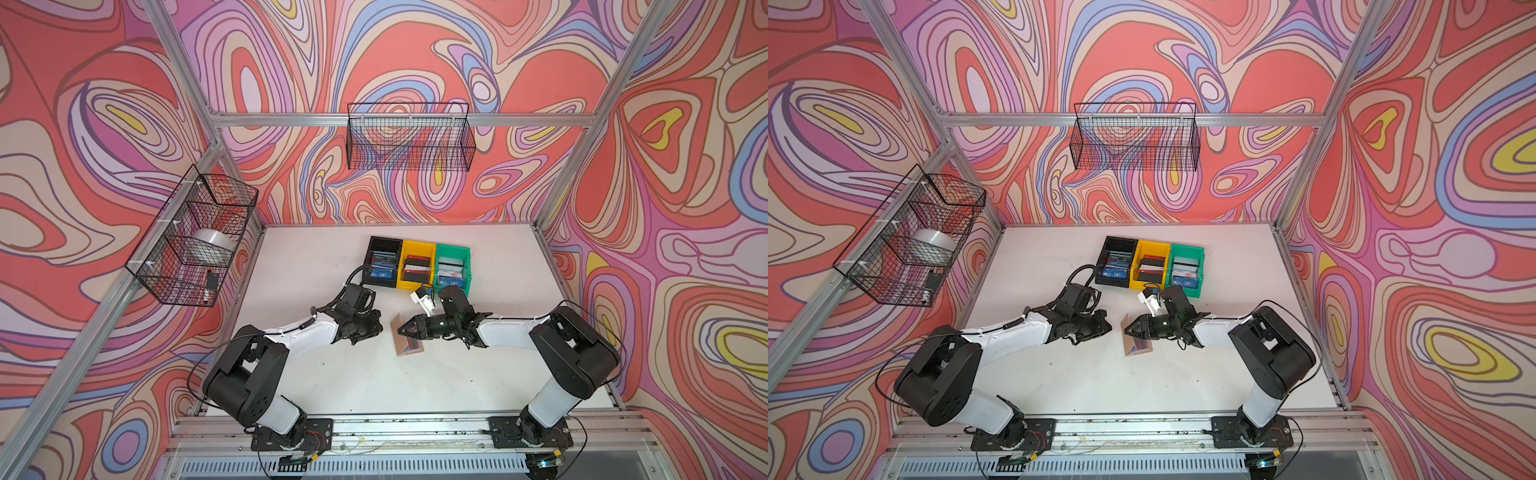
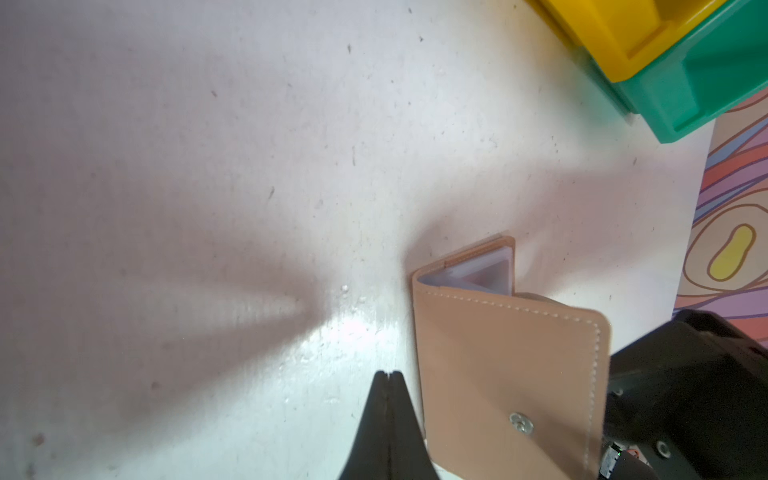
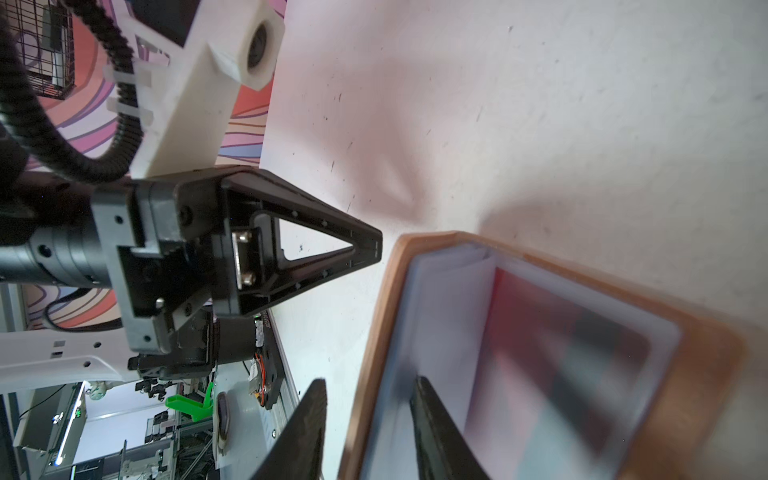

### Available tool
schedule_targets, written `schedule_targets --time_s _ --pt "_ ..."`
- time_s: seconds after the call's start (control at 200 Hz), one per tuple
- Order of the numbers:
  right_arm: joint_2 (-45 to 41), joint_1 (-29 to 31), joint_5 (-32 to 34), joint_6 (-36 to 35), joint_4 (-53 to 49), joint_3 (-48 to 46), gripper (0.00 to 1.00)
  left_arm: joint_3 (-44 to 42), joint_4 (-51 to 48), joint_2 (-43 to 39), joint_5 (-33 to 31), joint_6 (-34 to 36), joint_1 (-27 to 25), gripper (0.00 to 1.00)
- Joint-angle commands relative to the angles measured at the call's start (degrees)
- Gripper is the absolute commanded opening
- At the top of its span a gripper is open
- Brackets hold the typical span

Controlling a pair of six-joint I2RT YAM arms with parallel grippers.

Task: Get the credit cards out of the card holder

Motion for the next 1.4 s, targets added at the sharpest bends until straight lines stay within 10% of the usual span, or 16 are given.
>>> schedule_targets --time_s 0.0,0.836,1.397 --pt "2.01 0.22 -2.87 0.31 1.07 2.03 0.37 -0.6 -3.99 -0.51 -0.55 1.1 0.56 0.0" --pt "12.06 4.19 -0.19 -4.93 -14.29 16.08 0.36 2.25 -11.21 -7.3 4.46 5.09 6.83 0.0" --pt "12.76 5.62 -2.66 -7.29 -15.62 17.77 0.6 7.53 -10.61 -8.32 10.25 4.57 8.06 0.0"
